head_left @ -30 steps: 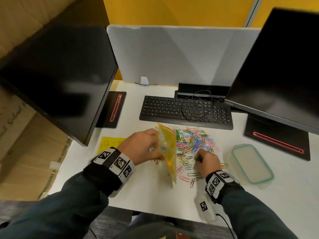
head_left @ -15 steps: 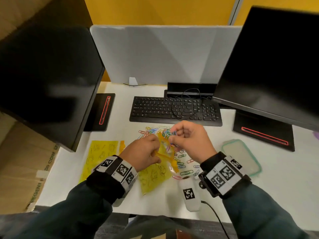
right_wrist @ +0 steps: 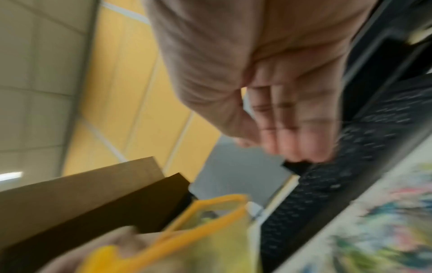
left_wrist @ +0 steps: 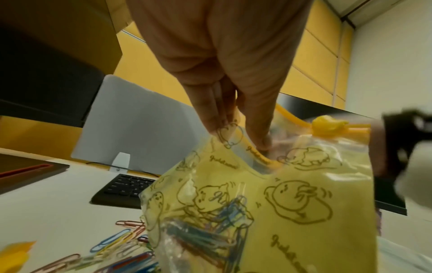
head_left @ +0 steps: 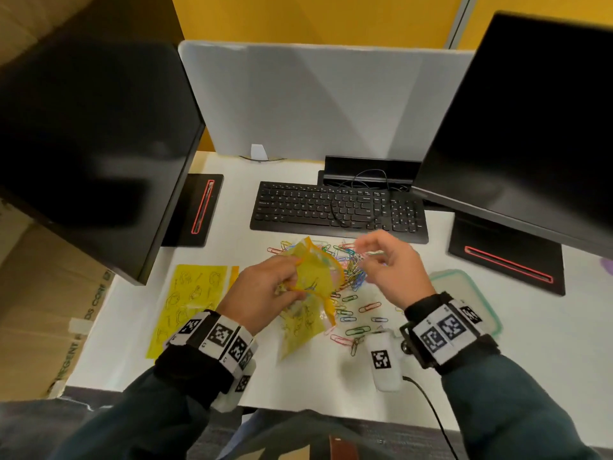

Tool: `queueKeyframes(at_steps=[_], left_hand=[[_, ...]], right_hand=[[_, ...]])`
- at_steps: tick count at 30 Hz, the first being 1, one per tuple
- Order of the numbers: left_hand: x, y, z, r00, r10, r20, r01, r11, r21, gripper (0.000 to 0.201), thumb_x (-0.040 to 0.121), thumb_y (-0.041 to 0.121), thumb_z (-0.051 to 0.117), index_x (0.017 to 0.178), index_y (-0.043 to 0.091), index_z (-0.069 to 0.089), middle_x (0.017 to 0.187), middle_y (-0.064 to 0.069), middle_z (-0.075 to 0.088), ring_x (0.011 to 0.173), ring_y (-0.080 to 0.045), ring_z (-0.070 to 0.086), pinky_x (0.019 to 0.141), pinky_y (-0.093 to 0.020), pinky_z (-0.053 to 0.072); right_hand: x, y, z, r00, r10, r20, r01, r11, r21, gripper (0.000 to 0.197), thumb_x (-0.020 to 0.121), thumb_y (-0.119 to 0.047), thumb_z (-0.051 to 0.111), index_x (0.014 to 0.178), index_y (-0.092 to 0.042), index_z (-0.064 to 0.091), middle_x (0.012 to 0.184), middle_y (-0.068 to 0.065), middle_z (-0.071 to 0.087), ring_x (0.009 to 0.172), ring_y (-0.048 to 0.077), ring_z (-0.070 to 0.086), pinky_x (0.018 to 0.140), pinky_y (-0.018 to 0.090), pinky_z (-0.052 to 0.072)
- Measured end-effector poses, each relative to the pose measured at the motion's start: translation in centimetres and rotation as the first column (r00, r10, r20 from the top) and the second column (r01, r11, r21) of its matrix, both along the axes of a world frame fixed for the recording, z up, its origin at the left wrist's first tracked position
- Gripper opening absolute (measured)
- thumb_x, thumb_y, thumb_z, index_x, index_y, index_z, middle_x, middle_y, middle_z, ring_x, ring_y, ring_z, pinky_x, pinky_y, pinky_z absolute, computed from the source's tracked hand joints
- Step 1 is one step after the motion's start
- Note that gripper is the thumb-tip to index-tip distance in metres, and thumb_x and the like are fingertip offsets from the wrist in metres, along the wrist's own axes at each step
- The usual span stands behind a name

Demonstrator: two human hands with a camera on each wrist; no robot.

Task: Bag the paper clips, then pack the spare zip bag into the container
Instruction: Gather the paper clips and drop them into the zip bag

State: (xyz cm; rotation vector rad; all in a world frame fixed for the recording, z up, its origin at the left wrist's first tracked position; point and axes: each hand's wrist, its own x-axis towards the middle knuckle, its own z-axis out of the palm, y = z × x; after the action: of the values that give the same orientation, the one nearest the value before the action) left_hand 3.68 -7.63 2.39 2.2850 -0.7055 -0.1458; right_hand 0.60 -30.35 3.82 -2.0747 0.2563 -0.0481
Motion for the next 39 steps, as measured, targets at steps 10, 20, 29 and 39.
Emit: queueKeyframes(at_steps=[10,20,29,39], left_hand=[[-1.6,5.0,-0.6,0.984,0.172,-0.033,-0.172,0.985,0.004,0.029,0.070,0.020,0.077,0.068,0.022,0.048,0.112,0.018,0.056,0.097,-0.006,0.056,0.080,-0.035,0.050],[-2.8,4.6,-0.9,0.992,0.102,-0.076,-0.094,0.990,0.108,0.024,0.074,0.014,0.072,0.070,0.022,0.050,0.121,0.007,0.060,0.119,0.004,0.046,0.085,-0.018,0.042],[-2.5,3.2,-1.4,0.989,0.067,-0.131,-0.041,0.981,0.192,0.021,0.076,0.032,0.070,0.080,0.014,0.060,0.129,0.000,0.057,0.121,-0.009,0.048,0.083,-0.018,0.040],[-1.5,0.5,-1.6,0.991,0.018,-0.134,0.012,0.975,0.222,0.028,0.073,0.038,0.072,0.071,0.018,0.052,0.126,-0.001,0.058,0.107,-0.016,0.056,0.081,-0.029,0.049]], right_hand=[[-5.1,1.6,-8.4,0.800,-0.100,-0.592,-0.222,0.867,-0.445,0.110,0.053,-0.048,0.083,0.138,-0.017,0.019,0.133,0.014,0.032,0.124,0.033,0.034,0.099,0.042,0.043],[0.4,4.9,-9.3,0.912,0.163,-0.378,-0.357,0.771,-0.528,0.030,0.085,0.001,0.049,0.111,-0.009,0.059,0.113,0.013,0.051,0.105,0.031,0.054,0.088,0.035,0.049],[0.4,2.3,-7.6,0.965,-0.033,-0.261,-0.033,0.969,-0.245,0.009,0.080,-0.003,0.066,0.077,-0.011,0.068,0.081,0.007,0.070,0.079,0.024,0.063,0.083,0.037,0.054],[-0.1,5.6,0.1,0.972,0.216,-0.097,-0.223,0.972,-0.070,0.028,0.070,-0.012,0.077,0.097,-0.019,0.069,0.089,0.000,0.067,0.070,0.014,0.061,0.070,0.026,0.048]])
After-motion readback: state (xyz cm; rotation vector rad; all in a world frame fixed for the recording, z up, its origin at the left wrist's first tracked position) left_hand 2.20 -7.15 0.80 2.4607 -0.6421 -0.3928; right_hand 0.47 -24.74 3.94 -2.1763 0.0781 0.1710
